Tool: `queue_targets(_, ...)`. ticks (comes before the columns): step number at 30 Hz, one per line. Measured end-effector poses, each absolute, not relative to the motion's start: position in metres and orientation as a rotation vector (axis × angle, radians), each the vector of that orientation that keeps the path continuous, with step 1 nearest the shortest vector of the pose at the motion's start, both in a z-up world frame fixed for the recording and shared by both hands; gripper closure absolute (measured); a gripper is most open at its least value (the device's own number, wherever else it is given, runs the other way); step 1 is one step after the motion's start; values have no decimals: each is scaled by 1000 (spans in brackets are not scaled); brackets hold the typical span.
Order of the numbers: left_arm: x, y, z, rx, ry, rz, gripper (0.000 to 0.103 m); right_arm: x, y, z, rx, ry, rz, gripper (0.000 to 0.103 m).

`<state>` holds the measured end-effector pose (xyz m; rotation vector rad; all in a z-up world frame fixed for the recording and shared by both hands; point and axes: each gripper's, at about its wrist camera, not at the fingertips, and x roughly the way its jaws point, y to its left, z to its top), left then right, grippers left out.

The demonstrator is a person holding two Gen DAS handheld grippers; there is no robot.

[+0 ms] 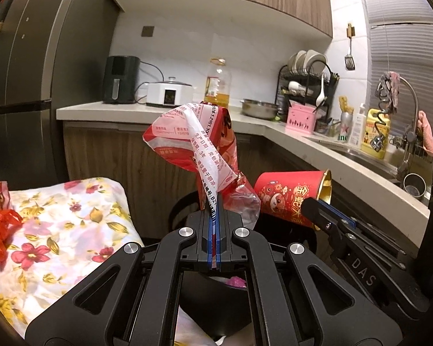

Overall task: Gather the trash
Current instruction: 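Carry the wrapper and gold-rimmed cup over the black bin with both tools, then open both tools to drop the wrapper and cup into the bin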

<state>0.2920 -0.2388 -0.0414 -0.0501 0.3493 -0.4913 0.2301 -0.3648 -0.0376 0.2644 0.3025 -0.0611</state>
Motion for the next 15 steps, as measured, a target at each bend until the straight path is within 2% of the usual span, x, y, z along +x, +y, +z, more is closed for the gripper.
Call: queue_targets(15, 305, -251, -55, -40, 393, -514, 103, 244, -373, -44, 279, 348, -50, 99)
